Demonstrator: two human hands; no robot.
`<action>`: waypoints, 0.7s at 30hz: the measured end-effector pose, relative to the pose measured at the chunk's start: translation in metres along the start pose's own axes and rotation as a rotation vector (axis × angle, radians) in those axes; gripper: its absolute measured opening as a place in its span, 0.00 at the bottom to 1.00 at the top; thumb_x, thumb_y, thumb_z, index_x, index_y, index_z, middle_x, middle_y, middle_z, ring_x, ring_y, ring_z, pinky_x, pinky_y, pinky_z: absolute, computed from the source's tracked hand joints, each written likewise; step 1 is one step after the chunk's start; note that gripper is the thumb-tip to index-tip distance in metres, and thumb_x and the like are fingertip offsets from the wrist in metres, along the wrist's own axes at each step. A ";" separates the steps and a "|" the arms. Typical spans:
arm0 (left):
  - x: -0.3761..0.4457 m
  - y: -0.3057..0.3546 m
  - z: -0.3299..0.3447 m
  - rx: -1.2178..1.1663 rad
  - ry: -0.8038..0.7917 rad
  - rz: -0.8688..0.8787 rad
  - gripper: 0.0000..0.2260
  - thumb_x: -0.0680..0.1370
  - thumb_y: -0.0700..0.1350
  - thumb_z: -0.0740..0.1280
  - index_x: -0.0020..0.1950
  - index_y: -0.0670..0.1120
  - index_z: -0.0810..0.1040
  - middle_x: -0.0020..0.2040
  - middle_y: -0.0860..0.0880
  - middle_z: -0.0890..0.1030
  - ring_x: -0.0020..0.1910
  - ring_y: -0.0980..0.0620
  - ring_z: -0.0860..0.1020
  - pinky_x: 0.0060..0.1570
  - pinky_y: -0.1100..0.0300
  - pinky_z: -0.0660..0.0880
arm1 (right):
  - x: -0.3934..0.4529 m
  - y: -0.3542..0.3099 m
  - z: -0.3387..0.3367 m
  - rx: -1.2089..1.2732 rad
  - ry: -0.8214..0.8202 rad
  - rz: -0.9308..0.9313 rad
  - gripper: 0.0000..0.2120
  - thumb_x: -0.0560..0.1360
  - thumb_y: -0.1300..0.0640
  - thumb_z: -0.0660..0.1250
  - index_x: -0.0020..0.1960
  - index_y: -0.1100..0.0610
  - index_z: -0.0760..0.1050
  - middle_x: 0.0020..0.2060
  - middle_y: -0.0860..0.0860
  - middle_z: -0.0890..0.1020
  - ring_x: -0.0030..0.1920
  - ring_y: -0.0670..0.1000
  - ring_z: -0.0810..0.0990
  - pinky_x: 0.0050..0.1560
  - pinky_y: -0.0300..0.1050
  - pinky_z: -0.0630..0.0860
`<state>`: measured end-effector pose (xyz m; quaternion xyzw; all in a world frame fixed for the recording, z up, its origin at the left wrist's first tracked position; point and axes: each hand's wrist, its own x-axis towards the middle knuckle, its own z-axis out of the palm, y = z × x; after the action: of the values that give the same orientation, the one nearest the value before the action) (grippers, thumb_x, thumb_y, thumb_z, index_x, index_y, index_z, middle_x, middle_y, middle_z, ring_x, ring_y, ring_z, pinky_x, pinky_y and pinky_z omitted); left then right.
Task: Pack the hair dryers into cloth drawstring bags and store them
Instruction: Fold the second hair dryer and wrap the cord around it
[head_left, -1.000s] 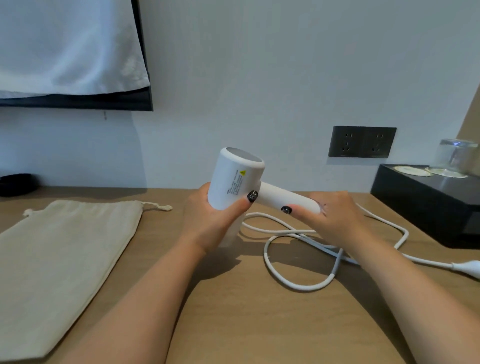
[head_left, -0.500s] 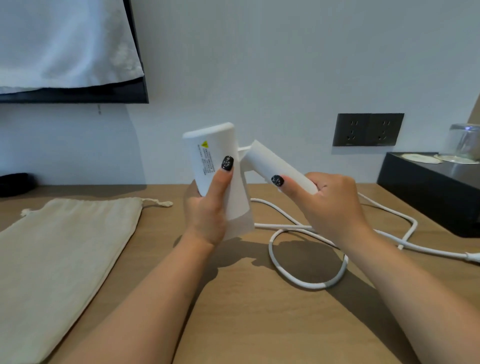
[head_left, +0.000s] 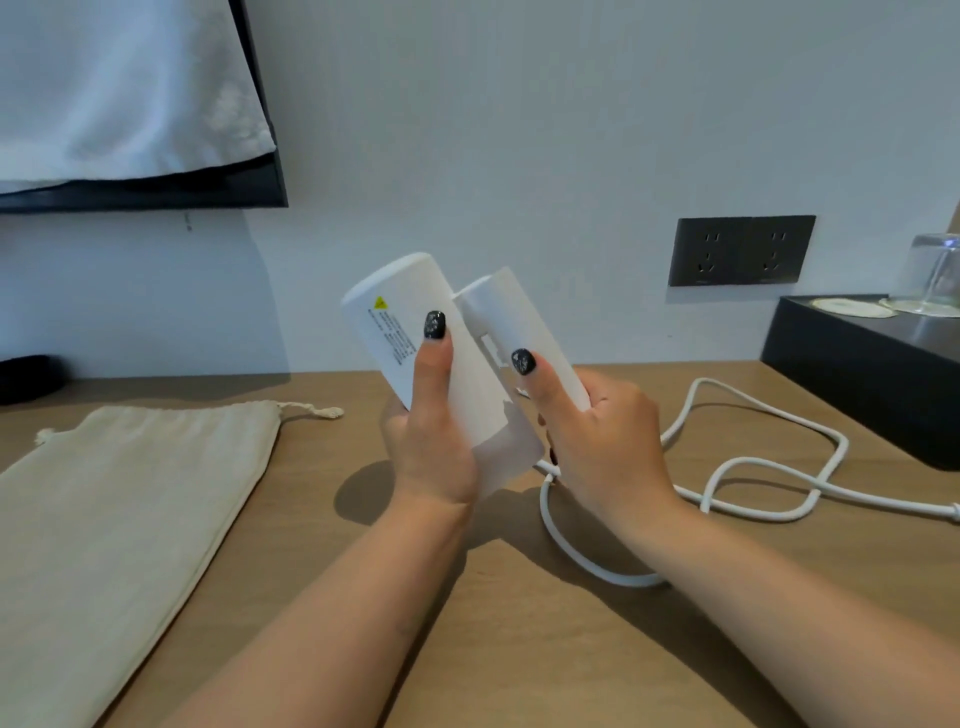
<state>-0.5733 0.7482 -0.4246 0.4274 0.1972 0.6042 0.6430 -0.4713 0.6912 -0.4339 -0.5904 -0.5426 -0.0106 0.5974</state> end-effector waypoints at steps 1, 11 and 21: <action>0.000 0.000 -0.001 -0.025 0.009 -0.017 0.14 0.64 0.62 0.72 0.43 0.55 0.86 0.46 0.46 0.85 0.47 0.46 0.83 0.57 0.42 0.77 | 0.000 0.003 0.001 -0.015 -0.003 -0.010 0.20 0.72 0.36 0.59 0.29 0.48 0.69 0.22 0.40 0.73 0.26 0.41 0.73 0.24 0.31 0.63; 0.008 0.001 -0.003 -0.198 0.014 -0.289 0.20 0.75 0.60 0.66 0.62 0.50 0.77 0.50 0.46 0.85 0.51 0.45 0.83 0.55 0.43 0.79 | 0.021 0.012 -0.018 0.208 -0.030 0.110 0.19 0.70 0.42 0.69 0.43 0.59 0.79 0.24 0.48 0.75 0.20 0.48 0.71 0.24 0.40 0.69; 0.017 0.007 -0.021 0.228 -0.334 -0.444 0.20 0.72 0.52 0.71 0.61 0.47 0.76 0.50 0.44 0.83 0.45 0.42 0.84 0.35 0.56 0.82 | 0.045 0.014 -0.074 0.297 0.278 0.298 0.14 0.71 0.44 0.71 0.39 0.55 0.77 0.33 0.52 0.79 0.33 0.49 0.78 0.32 0.43 0.76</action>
<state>-0.5906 0.7699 -0.4265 0.5368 0.2439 0.3438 0.7309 -0.3966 0.6705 -0.3928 -0.5625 -0.3578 0.0765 0.7414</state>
